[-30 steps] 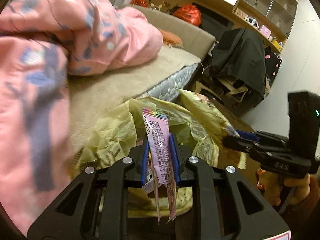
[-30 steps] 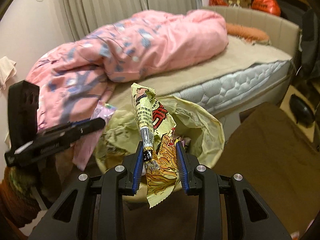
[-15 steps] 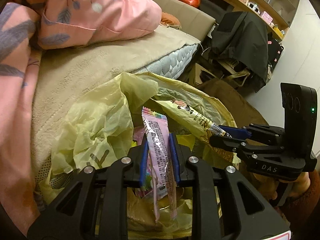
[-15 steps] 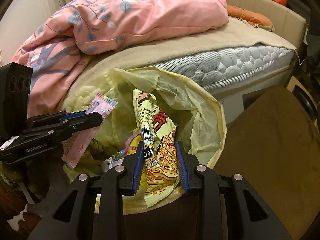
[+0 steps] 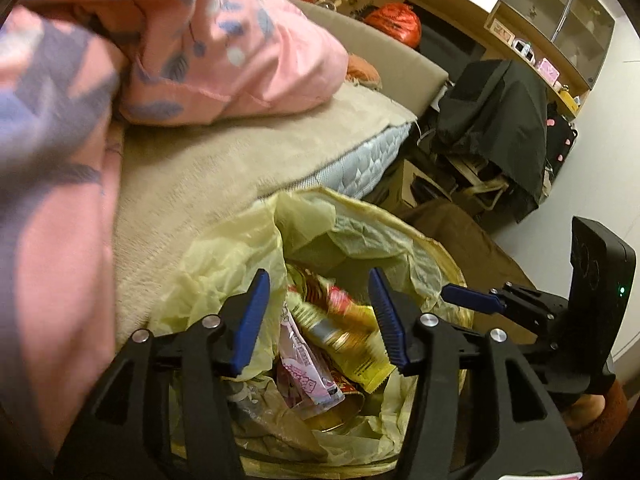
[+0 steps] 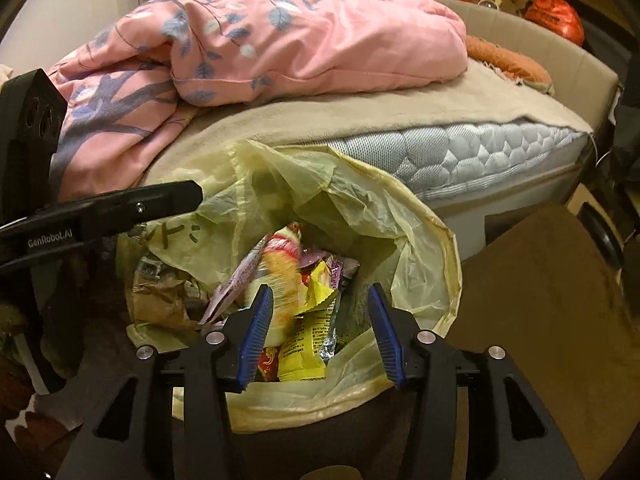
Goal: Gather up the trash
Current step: 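Open both tools to drop the wrappers into the bag, then move both tools back over the table toward the orange bag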
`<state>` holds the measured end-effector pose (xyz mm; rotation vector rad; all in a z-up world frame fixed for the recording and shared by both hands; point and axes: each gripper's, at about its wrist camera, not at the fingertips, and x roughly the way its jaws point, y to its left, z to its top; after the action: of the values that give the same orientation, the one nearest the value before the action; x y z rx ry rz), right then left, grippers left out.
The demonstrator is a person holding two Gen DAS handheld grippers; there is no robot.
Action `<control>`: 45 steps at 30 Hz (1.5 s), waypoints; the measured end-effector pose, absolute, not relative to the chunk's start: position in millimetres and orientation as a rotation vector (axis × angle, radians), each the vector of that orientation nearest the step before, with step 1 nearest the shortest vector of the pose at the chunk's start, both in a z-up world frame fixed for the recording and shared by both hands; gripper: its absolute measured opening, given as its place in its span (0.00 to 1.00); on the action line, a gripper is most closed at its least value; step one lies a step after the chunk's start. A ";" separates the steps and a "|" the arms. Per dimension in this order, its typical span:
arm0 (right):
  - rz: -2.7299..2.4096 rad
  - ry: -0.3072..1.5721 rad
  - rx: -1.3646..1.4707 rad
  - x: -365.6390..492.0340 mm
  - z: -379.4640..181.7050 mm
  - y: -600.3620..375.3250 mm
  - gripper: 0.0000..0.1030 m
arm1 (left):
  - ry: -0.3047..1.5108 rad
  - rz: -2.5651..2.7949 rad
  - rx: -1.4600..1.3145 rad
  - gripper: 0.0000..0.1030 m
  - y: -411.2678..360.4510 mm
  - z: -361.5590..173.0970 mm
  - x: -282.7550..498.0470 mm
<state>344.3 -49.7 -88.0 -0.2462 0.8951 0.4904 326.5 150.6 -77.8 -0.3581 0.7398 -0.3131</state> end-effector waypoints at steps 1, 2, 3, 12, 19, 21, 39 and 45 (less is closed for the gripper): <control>0.487 0.891 -0.247 342.5 -85.3 -50.9 0.47 | 0.725 -0.303 -0.358 0.48 152.2 -73.0 322.8; 0.483 0.887 -0.246 340.3 -82.2 -52.3 0.48 | 0.713 -0.297 -0.359 0.48 153.3 -69.5 320.4; 0.477 0.880 -0.241 336.8 -77.7 -54.8 0.48 | 0.697 -0.287 -0.360 0.48 155.6 -63.4 315.3; 0.429 0.818 -0.170 291.0 -34.0 -93.3 0.48 | 0.666 -0.229 -0.304 0.49 149.8 -36.8 272.4; 0.356 0.779 -0.082 234.0 -11.5 -156.3 0.56 | 0.702 -0.319 -0.266 0.52 110.2 -33.0 236.7; 0.331 0.772 -0.074 213.9 -8.3 -177.9 0.56 | 0.718 -0.344 -0.261 0.52 97.4 -35.3 226.3; 0.083 0.852 -0.096 109.2 -48.6 -300.6 0.70 | 0.775 -0.577 -0.095 0.52 -14.5 -33.0 173.8; 0.045 0.824 -0.007 102.5 -64.7 -316.1 0.70 | 0.804 -0.625 -0.021 0.52 -43.6 -42.8 171.2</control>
<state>102.5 -316.1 -64.7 -0.0068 0.8235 0.0452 171.2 -43.6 -42.8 -0.0214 0.8042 -0.6248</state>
